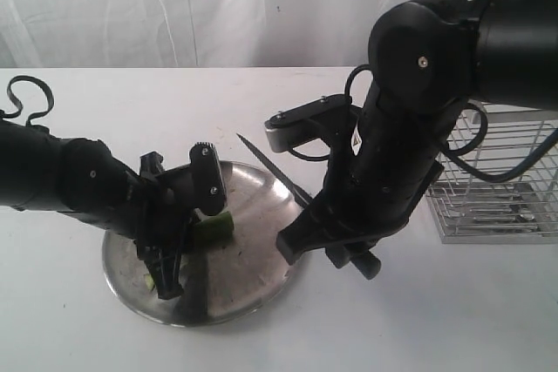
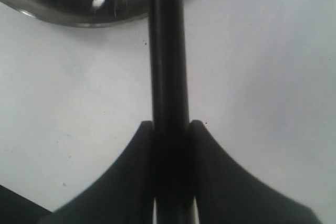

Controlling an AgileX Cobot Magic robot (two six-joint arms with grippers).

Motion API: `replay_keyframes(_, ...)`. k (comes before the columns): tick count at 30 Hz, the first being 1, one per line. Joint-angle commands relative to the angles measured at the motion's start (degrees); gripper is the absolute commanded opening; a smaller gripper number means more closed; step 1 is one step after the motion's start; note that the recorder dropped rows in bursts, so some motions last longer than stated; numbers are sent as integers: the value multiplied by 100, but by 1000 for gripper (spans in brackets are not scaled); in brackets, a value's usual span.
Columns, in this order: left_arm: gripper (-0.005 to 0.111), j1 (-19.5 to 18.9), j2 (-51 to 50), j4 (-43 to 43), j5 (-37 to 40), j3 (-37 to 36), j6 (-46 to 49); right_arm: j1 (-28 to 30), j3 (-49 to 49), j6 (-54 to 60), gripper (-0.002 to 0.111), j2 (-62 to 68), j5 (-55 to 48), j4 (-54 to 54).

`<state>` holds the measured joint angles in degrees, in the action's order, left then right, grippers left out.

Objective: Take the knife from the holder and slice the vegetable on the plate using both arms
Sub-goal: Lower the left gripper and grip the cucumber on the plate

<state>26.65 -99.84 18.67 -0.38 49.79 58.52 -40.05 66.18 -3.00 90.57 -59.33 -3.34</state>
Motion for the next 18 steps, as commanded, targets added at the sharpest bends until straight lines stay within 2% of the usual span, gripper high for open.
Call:
replay_keyframes(1,5,-17,-72,58,99,-23,-294,16,36,-12,0,-57,-41,-10)
replay_keyframes(2,0,-57,-72,58,99,1,-350,16,36,-12,0,-57,-41,-10)
replay_keyframes(11,0,-489,-72,73,652,341,-756,16,36,-12,0,-57,-16,-2)
replay_keyframes(18,0,-532,-72,73,606,365,-853,16,36,-12,0,-57,-33,-148)
